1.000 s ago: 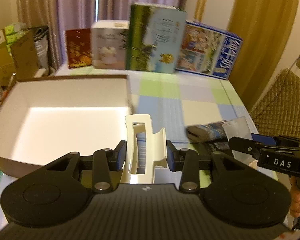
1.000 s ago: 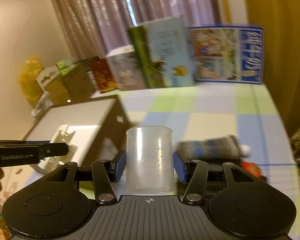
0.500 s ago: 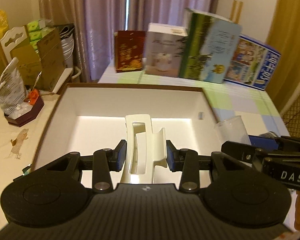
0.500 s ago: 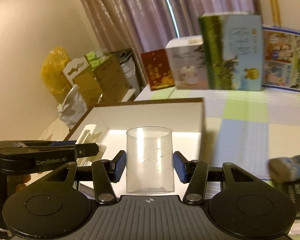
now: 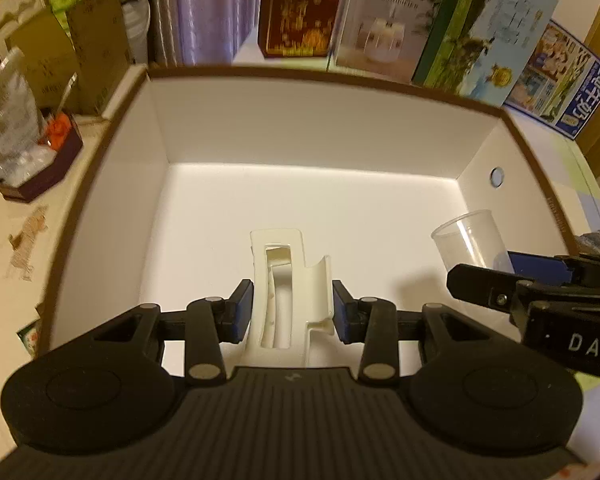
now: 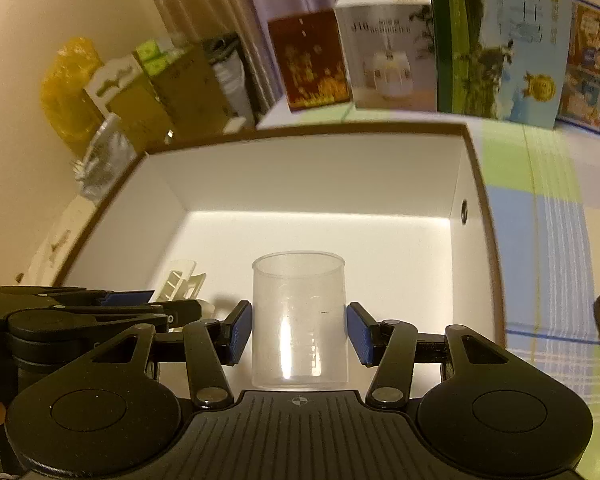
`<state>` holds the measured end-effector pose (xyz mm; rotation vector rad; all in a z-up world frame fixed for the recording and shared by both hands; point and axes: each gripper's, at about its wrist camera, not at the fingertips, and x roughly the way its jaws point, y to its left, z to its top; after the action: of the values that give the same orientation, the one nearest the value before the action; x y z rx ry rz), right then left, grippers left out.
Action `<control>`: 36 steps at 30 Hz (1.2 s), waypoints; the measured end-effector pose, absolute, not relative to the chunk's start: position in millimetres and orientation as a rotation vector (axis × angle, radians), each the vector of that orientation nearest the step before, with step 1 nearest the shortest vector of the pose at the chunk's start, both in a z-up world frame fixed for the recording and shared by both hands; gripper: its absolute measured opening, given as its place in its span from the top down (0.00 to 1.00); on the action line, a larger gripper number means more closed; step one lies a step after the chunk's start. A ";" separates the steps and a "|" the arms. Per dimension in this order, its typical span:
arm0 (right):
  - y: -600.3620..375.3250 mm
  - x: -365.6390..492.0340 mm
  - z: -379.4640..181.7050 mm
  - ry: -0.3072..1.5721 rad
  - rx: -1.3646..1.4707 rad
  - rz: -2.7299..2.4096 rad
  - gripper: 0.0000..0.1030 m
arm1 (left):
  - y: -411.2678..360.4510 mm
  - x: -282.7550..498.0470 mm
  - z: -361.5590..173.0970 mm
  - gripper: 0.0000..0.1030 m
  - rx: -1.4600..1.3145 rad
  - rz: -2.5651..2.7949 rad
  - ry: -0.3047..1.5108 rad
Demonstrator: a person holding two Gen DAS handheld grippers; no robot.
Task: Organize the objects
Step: 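Carry the cup and clip into the cardboard box and open both grippers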
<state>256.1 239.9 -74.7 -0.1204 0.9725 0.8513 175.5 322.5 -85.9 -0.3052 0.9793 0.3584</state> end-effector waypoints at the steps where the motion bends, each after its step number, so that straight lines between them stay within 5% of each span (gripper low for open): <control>1: 242.5 258.5 -79.0 0.984 -0.124 0.844 0.53 | 324.7 177.4 -90.1 0.66 -0.310 0.355 0.989; 8: 254.0 268.5 -93.0 1.035 -0.139 0.812 0.53 | 333.3 189.6 -102.8 0.66 -0.334 0.306 1.057; 21: 267.1 267.7 -101.3 1.080 -0.142 0.822 0.52 | 345.6 185.0 -90.8 0.41 -0.306 0.333 1.078; 26: 266.9 265.5 -98.1 1.069 -0.136 0.822 0.31 | 348.8 183.2 -89.3 0.38 -0.300 0.353 1.076; 36: 253.5 253.7 -89.2 1.045 -0.172 0.825 0.27 | 343.5 172.3 -79.8 0.26 -0.295 0.336 1.053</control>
<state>253.7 253.5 -89.2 -0.1717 1.0453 0.8253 172.3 343.5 -79.8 -0.2953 1.0530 0.3364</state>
